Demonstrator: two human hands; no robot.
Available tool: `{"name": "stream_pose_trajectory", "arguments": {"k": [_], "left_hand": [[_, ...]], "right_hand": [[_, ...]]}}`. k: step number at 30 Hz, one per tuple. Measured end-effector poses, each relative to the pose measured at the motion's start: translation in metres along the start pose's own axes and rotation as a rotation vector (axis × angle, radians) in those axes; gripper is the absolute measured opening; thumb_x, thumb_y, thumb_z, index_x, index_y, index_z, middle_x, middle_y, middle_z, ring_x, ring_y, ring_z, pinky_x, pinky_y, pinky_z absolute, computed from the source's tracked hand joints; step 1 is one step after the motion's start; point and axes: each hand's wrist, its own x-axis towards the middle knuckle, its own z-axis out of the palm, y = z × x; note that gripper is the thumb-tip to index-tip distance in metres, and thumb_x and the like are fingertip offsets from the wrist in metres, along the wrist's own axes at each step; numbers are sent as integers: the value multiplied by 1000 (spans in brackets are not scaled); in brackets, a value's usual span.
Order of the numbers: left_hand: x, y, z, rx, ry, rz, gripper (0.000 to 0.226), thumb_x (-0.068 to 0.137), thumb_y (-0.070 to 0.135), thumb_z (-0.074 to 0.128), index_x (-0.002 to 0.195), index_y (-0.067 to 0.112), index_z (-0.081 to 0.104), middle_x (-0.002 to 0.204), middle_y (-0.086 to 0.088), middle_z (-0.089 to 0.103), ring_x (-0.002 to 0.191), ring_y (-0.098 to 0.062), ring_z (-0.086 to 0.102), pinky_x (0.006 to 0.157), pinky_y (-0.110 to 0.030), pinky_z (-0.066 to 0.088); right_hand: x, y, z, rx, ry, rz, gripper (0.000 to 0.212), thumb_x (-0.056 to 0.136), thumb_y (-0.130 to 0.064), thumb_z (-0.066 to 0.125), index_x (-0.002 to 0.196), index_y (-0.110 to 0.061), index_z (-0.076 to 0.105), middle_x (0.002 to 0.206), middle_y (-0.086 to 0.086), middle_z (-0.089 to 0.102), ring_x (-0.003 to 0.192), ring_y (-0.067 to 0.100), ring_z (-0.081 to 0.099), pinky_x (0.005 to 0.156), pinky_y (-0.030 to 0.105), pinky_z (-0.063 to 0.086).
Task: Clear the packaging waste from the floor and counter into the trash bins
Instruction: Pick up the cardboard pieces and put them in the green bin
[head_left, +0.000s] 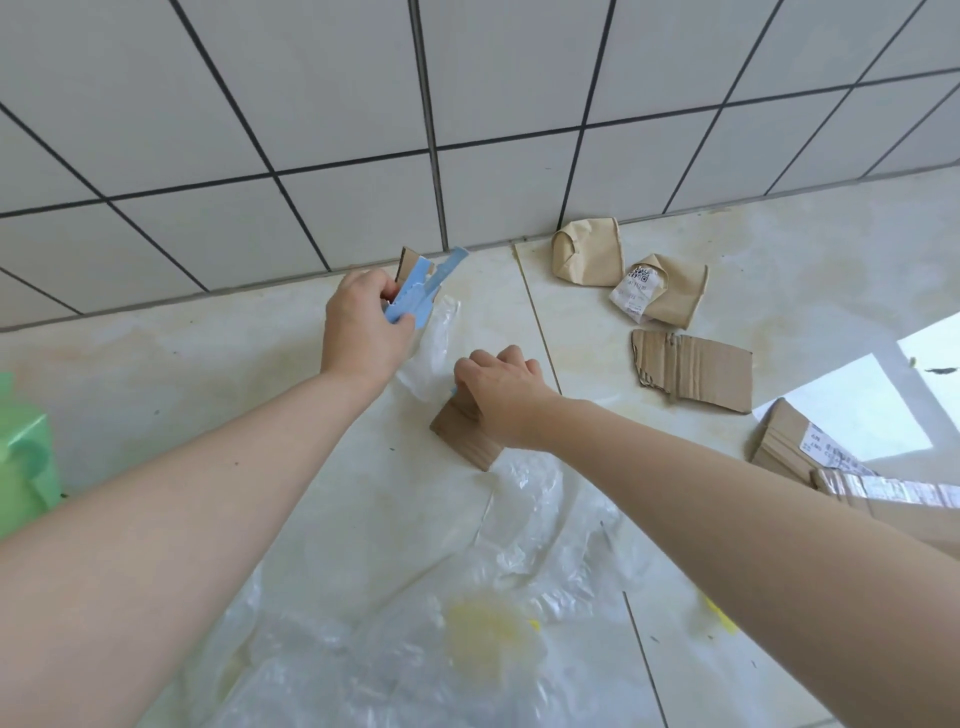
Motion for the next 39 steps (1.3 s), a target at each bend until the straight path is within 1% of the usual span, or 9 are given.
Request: {"name": "stream_pose_trajectory", "arguments": {"k": [5,8,10,17,21,26,29,32,39], "left_hand": [[-13,-2,-8,-27,-14,-33,9,75,1,61,82,3,56,96,-11,57,79,-25,51,64,-25,35],[-22,3,-11,-52,-5,-52,9,76,4,61,84,5,57,92,-10,59,80,-25,53,62,-26,35],[-29,8,-11,-74,-1,-78,10,78,6,62,88,6,59,86,-6,60,78,-24,53,57,-26,35],[-52,39,7,-186,-11,-129,12,77,7,63,88,8,57,72,1,55,70,-23,49,50,-22,36],[-66,65,28,-236,-57,-106,15,76,7,63,88,9,55,80,-3,58,70,-22,50,51,-23,36],[-82,98,65,-243,-164,-66,16,76,6,64,86,11,53,72,5,52,70,-21,49,51,-22,35],[-86,117,86,-254,-231,-53,16,76,5,64,84,12,52,71,8,52,71,-21,50,51,-22,36],[-76,132,101,-252,-265,-57,17,77,7,64,88,13,52,79,3,57,76,-21,53,55,-26,39],[-8,156,113,-317,-185,-213,44,80,7,67,119,12,47,105,3,51,92,-17,51,74,-27,41]], "right_hand": [[-11,-2,-5,97,38,-7,32,83,0,48,112,-12,45,109,9,43,86,30,48,73,37,38],[-23,8,-20,333,98,10,27,84,-4,50,110,-11,49,108,9,47,90,30,54,72,36,45],[-34,20,-30,444,198,44,26,84,-4,52,109,-10,51,108,9,50,89,26,51,67,29,40],[-86,93,-47,750,454,348,27,87,-11,59,107,-21,46,87,-1,48,74,18,50,48,28,43],[-118,136,-46,841,521,516,28,80,-8,65,100,-23,51,85,-4,51,90,29,60,63,45,58],[-155,180,-40,852,494,617,24,79,-7,67,102,-13,63,87,2,60,82,21,57,63,27,46],[-166,201,-33,946,479,675,23,79,-5,68,100,-13,63,82,0,59,84,22,58,71,35,52],[-167,218,-31,1149,513,717,24,79,0,69,100,-8,60,95,12,63,93,30,64,85,45,56],[-136,228,-44,1532,593,718,32,83,4,66,113,1,54,103,17,62,90,28,66,75,39,58]]}}
